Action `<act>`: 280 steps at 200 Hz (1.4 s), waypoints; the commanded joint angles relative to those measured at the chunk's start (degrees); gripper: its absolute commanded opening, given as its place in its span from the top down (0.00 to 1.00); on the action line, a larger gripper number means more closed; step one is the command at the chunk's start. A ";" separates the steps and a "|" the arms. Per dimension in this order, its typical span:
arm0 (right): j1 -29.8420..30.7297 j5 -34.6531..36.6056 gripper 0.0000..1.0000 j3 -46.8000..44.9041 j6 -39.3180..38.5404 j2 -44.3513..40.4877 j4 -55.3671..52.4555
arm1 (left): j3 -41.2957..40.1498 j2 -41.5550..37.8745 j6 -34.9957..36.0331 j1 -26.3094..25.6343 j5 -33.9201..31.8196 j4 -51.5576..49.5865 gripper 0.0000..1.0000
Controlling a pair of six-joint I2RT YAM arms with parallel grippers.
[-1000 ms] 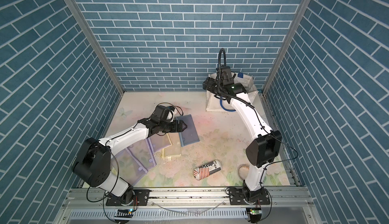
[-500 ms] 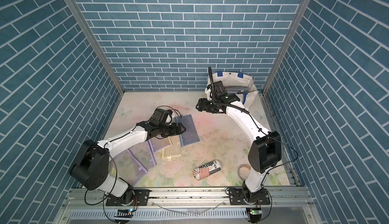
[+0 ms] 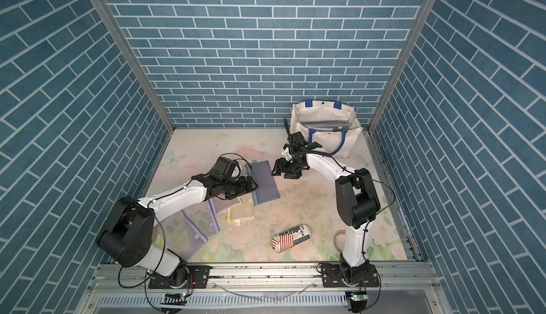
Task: Put the pencil pouch into the canvas bag
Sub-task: Place the pencil pouch in the canvas bag, then pick up the pencil pouch from the center of the board.
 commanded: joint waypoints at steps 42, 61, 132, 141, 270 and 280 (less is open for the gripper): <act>-2.84 -5.24 0.35 -1.01 6.85 7.11 9.24 | 5.31 10.31 -0.68 2.27 3.88 4.08 0.26; -2.84 -4.65 0.36 -1.14 9.03 8.57 11.91 | 5.71 11.76 -1.06 3.87 5.15 5.92 0.27; -2.85 -5.13 0.36 0.62 10.39 13.74 15.70 | 8.24 18.55 -0.99 5.57 10.10 10.27 0.37; -2.76 -5.63 0.37 0.98 11.28 15.76 16.66 | 8.44 18.95 -1.26 5.56 10.33 11.01 0.39; -1.61 -13.22 0.57 -7.07 17.25 11.96 31.69 | 7.97 21.85 -7.30 4.18 10.22 21.04 0.72; -1.61 -13.24 0.67 -7.20 17.34 11.67 31.96 | 8.19 21.79 -7.18 3.82 10.22 20.87 0.73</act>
